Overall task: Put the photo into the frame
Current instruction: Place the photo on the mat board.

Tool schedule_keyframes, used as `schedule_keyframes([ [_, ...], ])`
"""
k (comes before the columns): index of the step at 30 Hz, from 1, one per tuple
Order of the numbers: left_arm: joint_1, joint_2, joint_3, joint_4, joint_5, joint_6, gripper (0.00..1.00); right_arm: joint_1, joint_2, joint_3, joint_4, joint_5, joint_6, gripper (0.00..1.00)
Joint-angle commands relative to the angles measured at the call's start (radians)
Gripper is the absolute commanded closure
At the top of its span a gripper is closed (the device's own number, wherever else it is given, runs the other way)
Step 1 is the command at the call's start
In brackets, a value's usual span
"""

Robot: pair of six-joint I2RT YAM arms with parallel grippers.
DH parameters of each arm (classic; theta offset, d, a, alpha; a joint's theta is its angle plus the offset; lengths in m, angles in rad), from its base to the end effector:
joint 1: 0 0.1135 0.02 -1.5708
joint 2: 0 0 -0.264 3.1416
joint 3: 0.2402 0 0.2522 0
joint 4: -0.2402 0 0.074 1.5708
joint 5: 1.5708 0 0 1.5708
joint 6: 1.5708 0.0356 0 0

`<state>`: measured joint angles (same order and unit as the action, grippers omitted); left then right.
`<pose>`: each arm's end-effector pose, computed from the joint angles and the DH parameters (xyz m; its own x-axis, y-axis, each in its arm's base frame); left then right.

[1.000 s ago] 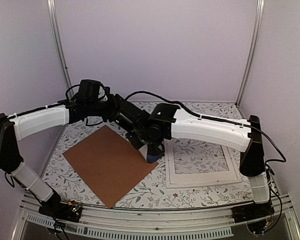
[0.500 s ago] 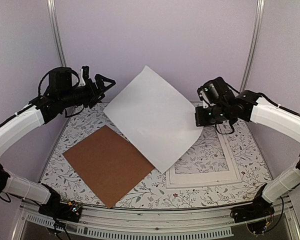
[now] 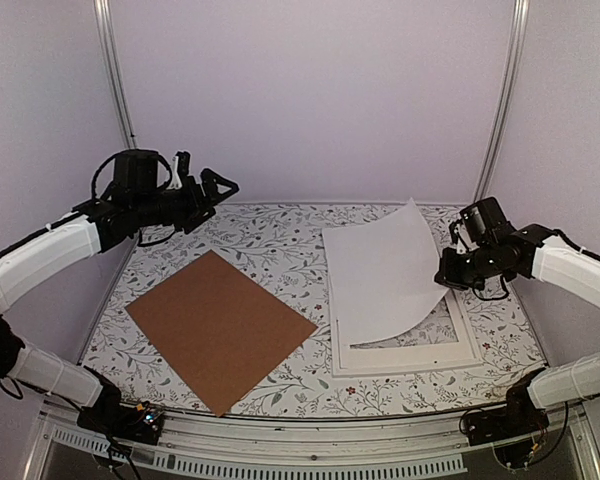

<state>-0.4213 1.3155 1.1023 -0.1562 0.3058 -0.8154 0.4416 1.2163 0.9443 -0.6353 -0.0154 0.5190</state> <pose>0.2750 -0.1350 0.3368 -0.6963 -0.4487 -0.5602 0.2031 0.6254 -0.7534 0.2239 0.1065 0.2667 -0.8347 0.1540 -0.5288 -0.0252 0.9484 0.3160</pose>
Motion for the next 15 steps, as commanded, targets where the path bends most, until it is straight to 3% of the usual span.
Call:
schedule_keyframes([
  [1,-0.001,0.007,-0.016,0.000,-0.002,0.021,0.00,-0.007,-0.021,-0.070,-0.016,-0.011,0.048,1.00],
  [15,-0.041,0.083,-0.048,0.005,-0.015,0.061,0.00,-0.007,-0.071,-0.159,-0.081,-0.010,0.109,1.00],
])
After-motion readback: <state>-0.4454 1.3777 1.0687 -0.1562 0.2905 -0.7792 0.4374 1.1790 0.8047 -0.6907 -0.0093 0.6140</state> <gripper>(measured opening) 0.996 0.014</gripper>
